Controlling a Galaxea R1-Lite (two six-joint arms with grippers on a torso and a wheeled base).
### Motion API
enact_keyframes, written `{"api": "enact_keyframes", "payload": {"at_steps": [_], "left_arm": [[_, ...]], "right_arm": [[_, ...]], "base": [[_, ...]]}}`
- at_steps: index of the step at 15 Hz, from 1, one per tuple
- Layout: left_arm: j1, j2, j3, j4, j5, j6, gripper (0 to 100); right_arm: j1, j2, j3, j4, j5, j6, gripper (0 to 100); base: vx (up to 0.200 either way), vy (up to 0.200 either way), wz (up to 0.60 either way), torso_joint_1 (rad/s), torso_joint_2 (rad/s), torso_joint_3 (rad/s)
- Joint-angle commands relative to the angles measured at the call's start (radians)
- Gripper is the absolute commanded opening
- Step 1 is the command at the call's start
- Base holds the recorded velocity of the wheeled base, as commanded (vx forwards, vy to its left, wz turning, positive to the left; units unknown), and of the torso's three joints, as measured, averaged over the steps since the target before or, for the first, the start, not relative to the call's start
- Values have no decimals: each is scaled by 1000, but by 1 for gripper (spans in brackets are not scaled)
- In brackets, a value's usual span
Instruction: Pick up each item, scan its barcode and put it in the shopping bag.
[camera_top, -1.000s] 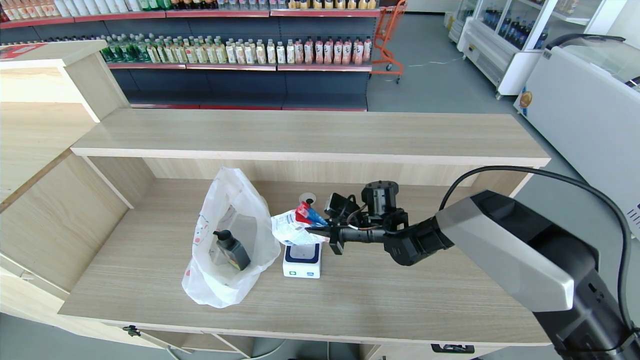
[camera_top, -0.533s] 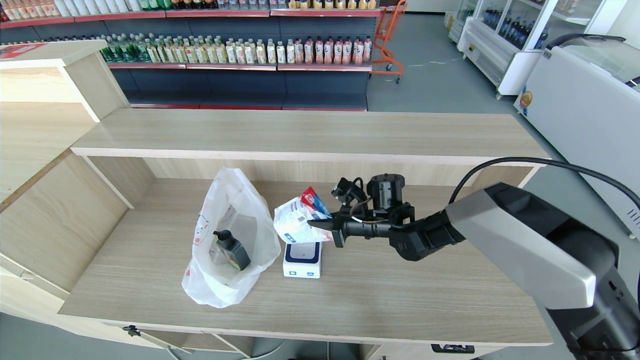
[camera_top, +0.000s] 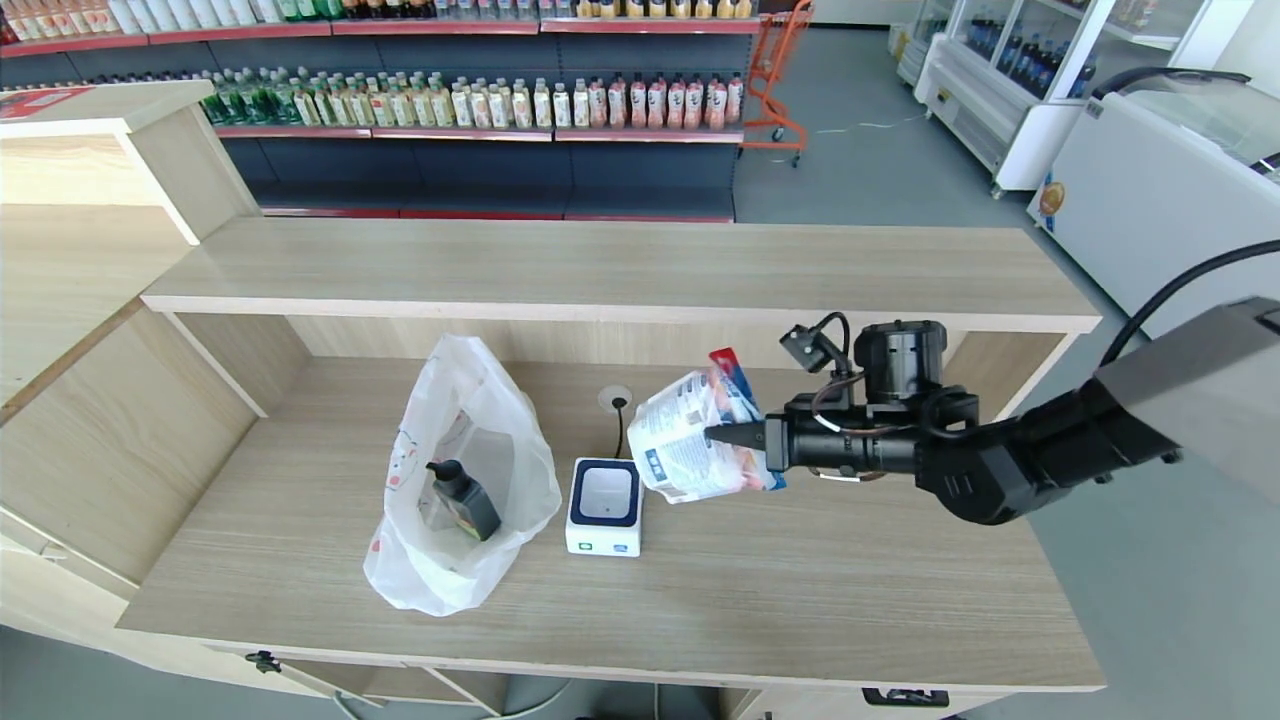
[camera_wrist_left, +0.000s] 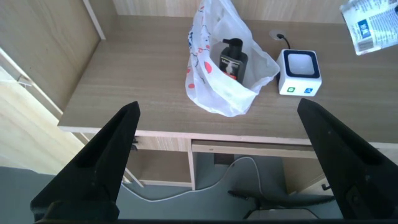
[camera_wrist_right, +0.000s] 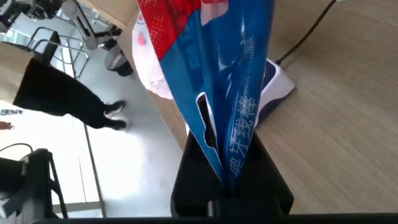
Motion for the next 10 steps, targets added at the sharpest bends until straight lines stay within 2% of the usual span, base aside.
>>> {"api": "enact_keyframes", "payload": {"at_steps": [1,5,10], "left_arm": [[0,0,0,0,0,0,100],[0,0,0,0,0,0,100],[0,0,0,0,0,0,100]], "right_arm": [[-20,-252,165,0,-24,183,0],[-20,-371,290,63,-67,205,0],[-34,-426,354,63,-86,205,0]], "base": [[0,0,0,0,0,0],[0,0,0,0,0,0],[0,0,0,0,0,0]]}}
